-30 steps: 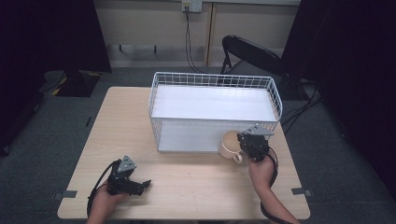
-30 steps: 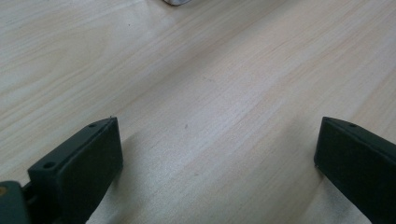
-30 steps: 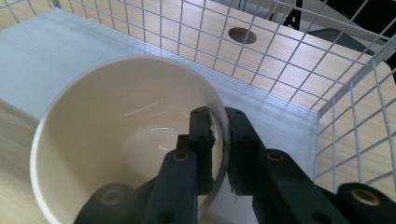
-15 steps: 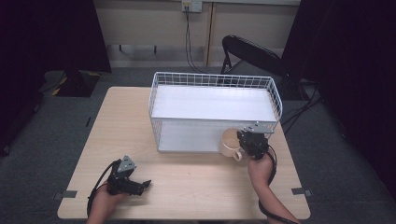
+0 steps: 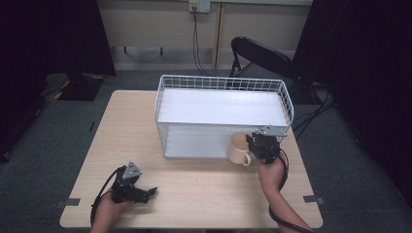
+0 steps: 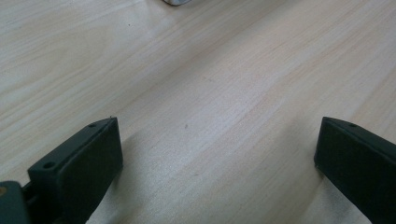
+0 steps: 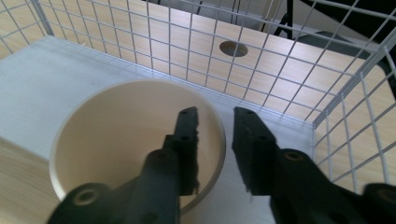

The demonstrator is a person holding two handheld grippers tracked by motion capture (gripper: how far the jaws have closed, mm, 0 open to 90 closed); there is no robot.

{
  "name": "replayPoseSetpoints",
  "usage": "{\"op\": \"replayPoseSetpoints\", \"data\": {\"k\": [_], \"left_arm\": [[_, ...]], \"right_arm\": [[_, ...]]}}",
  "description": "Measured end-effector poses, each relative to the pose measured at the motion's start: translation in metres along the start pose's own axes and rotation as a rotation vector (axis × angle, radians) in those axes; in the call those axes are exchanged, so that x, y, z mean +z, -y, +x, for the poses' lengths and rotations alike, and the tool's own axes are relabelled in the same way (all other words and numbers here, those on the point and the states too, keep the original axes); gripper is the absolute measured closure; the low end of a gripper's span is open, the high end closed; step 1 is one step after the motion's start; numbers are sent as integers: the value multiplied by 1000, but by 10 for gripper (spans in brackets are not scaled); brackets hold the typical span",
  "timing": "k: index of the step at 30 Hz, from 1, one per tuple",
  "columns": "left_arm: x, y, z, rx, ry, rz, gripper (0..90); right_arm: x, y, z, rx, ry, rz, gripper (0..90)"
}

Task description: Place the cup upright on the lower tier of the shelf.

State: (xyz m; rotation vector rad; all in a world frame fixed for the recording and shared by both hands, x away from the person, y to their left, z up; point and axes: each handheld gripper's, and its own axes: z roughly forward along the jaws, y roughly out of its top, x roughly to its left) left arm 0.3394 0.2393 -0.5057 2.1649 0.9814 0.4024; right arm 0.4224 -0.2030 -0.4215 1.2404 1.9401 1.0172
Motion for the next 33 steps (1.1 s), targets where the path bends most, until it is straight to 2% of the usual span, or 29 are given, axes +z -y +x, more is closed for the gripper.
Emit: {"op": "replayPoseSetpoints", "data": {"k": [4,7,11,15,17,21,28,33], "left_arm": [[0,0,0,0,0,0,5],[0,0,0,0,0,0,5],[0,0,0,0,0,0,5],[0,0,0,0,0,0,5],[0,0,0,0,0,0,5],[0,0,0,0,0,0,5],[0,0,0,0,0,0,5],[0,0,0,0,0,0,5]], "right_arm": [[-1,1,-1,14,-15,-2,574],[-3,1,-1,26,-47,8,466],[-7,-1,-3,68,-92,18,319],[-14,-1,-4,87,-130,12,249],[-16,-1,-3,89,-155,25,222],[-19,3,0,80,-161,16,162],[-25,10,-1,96,-184,24,145],[-25,15,0,87,-196,34,144]]}}
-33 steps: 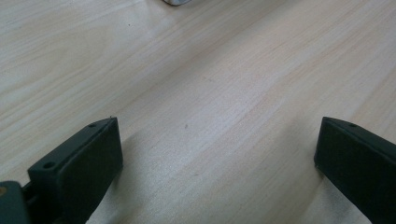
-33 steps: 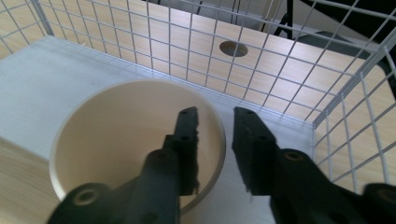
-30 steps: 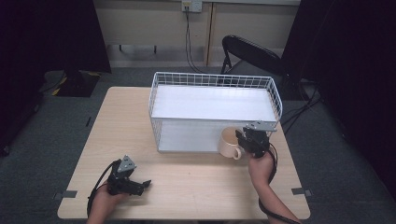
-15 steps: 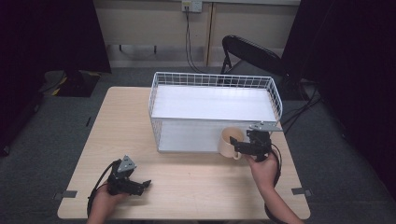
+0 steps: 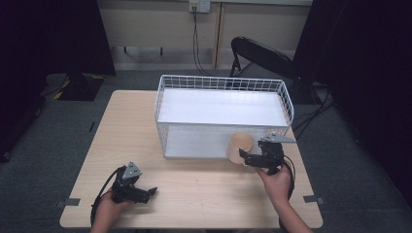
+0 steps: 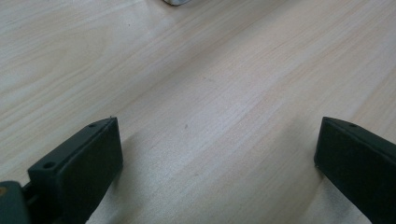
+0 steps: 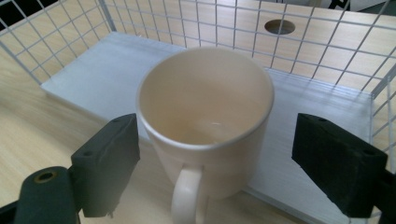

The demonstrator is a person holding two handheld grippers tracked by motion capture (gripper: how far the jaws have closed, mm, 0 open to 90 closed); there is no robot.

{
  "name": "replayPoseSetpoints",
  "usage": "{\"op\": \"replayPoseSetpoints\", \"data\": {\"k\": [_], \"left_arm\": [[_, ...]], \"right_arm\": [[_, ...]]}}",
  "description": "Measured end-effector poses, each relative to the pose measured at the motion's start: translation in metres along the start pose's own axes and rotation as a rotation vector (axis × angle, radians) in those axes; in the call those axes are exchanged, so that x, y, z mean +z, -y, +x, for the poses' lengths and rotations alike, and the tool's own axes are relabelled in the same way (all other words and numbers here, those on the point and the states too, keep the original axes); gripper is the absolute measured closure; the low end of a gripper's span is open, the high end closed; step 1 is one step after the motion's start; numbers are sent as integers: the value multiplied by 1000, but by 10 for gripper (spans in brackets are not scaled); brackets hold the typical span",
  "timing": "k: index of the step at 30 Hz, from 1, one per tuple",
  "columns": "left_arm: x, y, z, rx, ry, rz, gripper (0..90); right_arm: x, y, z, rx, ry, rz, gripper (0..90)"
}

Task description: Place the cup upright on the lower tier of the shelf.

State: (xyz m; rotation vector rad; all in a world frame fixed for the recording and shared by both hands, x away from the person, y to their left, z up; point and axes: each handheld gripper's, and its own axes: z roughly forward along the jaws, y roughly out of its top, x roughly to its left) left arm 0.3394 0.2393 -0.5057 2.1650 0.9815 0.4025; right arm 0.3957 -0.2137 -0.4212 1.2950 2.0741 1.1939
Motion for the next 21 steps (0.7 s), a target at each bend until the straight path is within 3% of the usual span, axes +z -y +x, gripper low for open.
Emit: {"op": "replayPoseSetpoints", "data": {"k": [5,21], "left_arm": [[0,0,0,0,0,0,5],[0,0,0,0,0,0,5]], "right_arm": [[7,5,4,-21,1,28,146],[14,4,7,-44,17,39,189]]}}
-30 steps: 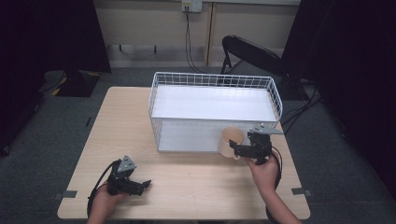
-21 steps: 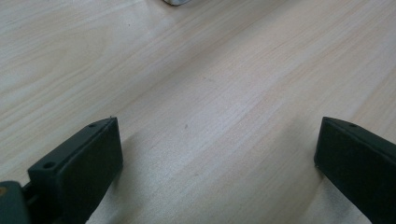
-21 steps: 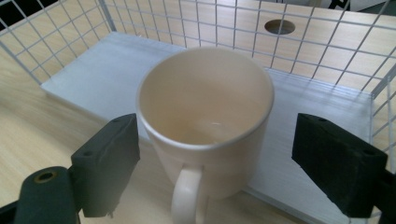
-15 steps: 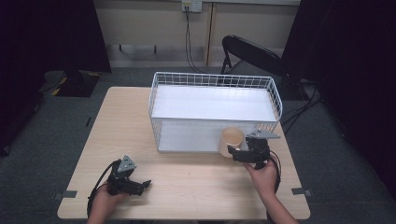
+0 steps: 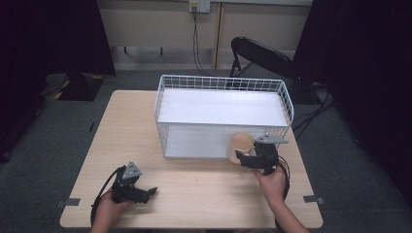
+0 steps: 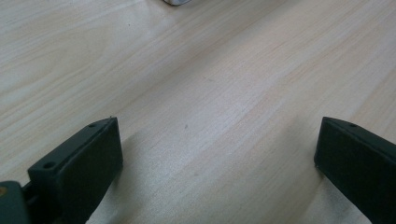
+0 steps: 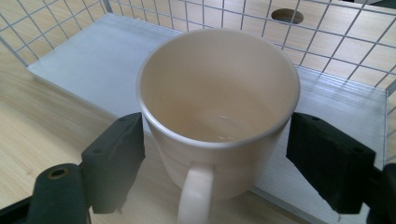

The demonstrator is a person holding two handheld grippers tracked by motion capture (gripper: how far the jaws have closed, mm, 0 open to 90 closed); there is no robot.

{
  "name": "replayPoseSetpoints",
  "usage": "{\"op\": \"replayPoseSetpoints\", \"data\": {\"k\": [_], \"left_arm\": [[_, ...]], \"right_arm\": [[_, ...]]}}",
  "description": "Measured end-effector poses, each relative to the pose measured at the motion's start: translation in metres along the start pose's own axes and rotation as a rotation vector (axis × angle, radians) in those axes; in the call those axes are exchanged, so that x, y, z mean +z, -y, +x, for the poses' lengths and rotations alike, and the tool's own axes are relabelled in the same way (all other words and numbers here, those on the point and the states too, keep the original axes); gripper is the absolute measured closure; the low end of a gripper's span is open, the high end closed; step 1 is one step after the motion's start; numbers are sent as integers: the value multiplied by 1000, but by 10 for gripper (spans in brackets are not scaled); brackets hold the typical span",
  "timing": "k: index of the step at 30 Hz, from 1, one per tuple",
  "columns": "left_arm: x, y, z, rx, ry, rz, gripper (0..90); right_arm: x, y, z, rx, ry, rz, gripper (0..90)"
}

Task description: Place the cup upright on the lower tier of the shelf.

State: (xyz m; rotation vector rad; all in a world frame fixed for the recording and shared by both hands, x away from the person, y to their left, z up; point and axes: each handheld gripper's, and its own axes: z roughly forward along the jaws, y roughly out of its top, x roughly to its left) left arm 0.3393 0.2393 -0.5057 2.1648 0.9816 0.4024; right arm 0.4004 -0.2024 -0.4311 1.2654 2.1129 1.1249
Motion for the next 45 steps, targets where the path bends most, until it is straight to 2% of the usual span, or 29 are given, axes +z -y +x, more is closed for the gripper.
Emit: {"op": "replayPoseSetpoints", "data": {"k": [8,17,30,45], "left_arm": [[0,0,0,0,0,0,5],[0,0,0,0,0,0,5],[0,0,0,0,0,0,5],[0,0,0,0,0,0,5]], "right_arm": [[1,0,1,-1,3,7,196],[1,0,1,-10,-8,11,301],[0,-2,1,-10,-15,15,408],[1,-7,4,-24,10,7,510]]}}
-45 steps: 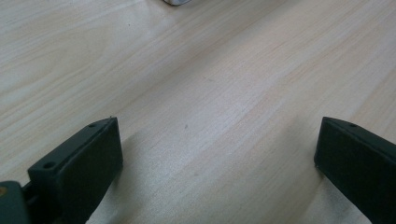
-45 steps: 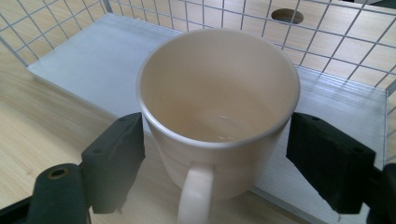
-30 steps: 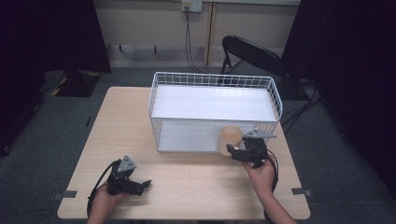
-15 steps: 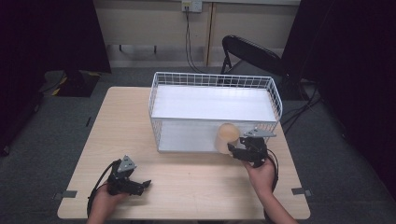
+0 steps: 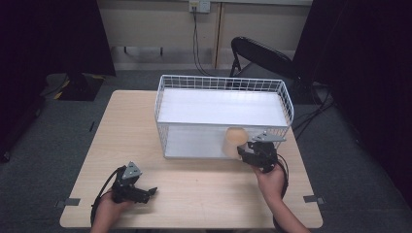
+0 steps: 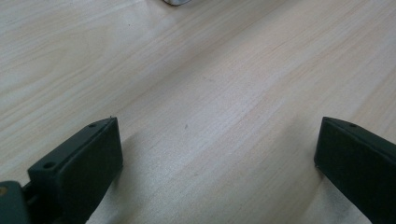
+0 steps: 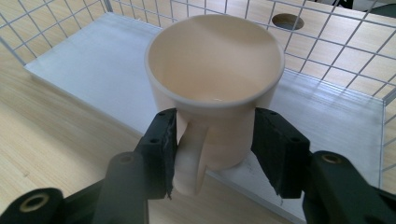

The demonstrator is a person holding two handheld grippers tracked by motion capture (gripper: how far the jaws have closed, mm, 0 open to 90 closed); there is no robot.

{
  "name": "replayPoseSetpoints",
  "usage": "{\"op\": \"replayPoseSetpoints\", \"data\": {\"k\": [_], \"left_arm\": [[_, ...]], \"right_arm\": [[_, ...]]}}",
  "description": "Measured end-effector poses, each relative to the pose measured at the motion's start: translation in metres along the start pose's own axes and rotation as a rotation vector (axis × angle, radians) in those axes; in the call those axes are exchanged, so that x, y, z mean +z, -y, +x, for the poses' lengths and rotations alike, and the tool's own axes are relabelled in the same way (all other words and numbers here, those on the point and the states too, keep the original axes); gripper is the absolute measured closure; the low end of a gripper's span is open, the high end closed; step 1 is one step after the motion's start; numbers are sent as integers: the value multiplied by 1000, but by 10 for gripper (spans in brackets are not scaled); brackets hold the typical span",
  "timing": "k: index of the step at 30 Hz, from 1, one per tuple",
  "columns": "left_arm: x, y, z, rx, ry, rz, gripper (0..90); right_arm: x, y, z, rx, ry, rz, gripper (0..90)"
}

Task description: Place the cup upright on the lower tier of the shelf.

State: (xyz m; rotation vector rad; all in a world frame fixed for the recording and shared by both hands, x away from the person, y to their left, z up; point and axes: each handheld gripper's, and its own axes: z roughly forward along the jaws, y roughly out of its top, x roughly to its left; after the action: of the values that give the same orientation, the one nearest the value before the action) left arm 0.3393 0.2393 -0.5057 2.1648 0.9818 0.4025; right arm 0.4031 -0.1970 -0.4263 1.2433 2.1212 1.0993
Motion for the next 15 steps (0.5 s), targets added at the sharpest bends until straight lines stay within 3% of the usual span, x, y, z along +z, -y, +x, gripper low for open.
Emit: {"op": "replayPoseSetpoints", "data": {"k": [15], "left_arm": [[0,0,0,1,0,0,5]], "right_arm": [[7,-5,4,-7,20,-25,582]]}}
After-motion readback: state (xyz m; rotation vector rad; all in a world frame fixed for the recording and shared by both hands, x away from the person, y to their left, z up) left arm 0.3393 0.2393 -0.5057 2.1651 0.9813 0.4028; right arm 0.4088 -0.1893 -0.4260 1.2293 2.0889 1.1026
